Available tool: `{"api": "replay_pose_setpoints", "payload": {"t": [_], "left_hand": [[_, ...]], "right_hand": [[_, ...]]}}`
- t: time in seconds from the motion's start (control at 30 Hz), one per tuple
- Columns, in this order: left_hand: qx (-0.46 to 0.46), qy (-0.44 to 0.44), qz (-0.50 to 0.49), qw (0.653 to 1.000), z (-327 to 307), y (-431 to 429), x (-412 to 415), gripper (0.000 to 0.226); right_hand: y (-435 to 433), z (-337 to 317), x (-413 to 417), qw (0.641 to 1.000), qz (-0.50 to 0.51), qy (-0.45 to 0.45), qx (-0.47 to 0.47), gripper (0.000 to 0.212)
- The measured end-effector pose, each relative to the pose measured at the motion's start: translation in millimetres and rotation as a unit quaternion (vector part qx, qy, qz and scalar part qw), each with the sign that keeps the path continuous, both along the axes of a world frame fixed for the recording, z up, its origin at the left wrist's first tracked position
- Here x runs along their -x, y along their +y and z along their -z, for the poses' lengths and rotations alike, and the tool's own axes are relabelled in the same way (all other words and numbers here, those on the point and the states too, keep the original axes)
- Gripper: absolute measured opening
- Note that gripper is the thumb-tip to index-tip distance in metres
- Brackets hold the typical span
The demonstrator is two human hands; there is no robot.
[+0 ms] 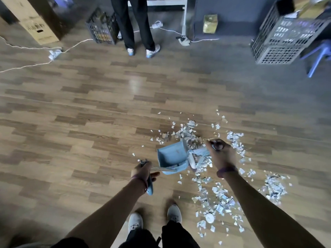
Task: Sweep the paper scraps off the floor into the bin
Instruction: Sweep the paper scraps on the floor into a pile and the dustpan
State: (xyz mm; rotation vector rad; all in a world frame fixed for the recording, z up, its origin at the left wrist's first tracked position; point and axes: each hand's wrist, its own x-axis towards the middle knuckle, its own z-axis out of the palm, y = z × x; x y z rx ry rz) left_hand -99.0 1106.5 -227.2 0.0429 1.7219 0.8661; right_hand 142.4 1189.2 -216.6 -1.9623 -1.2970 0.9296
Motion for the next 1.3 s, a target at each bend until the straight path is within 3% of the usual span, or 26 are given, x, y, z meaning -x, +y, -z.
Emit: {"api": "replay_pose_setpoints", "payload": {"t": [0.2, 0.4, 0.67, 0.8, 1.13, 1.3], "left_hand": [[0.013, 0.134, -0.015, 0.991, -11, 1, 54, 0.007], [0.047, 0.202, -0.032, 0.978, -7, -8, 146, 0.016], [0.078, 0.132, -0.069, 0.986, 10, -3, 284, 0.016], [0.082, 0.076, -0.095, 0.989, 25, 3, 325, 0.018], [0.074, -0.017, -0.082, 0.994, 47, 70, 288, 0.005], [0.065, -0.036, -0.006, 0.997, 54, 120, 221, 0.006]], "right_hand": [[16, -15, 64, 0.999, -0.042, 0.006, -0.020, 0.042], [28, -2, 171, 0.991, -0.067, 0.106, 0.039, 0.054], [40, 16, 325, 0.981, -0.081, 0.162, 0.073, 0.038], [45, 33, 369, 0.979, -0.064, 0.170, 0.092, 0.043], [94, 51, 309, 0.981, -0.028, 0.156, 0.107, 0.031], [127, 50, 234, 0.985, 0.013, 0.134, 0.105, 0.031]]}}
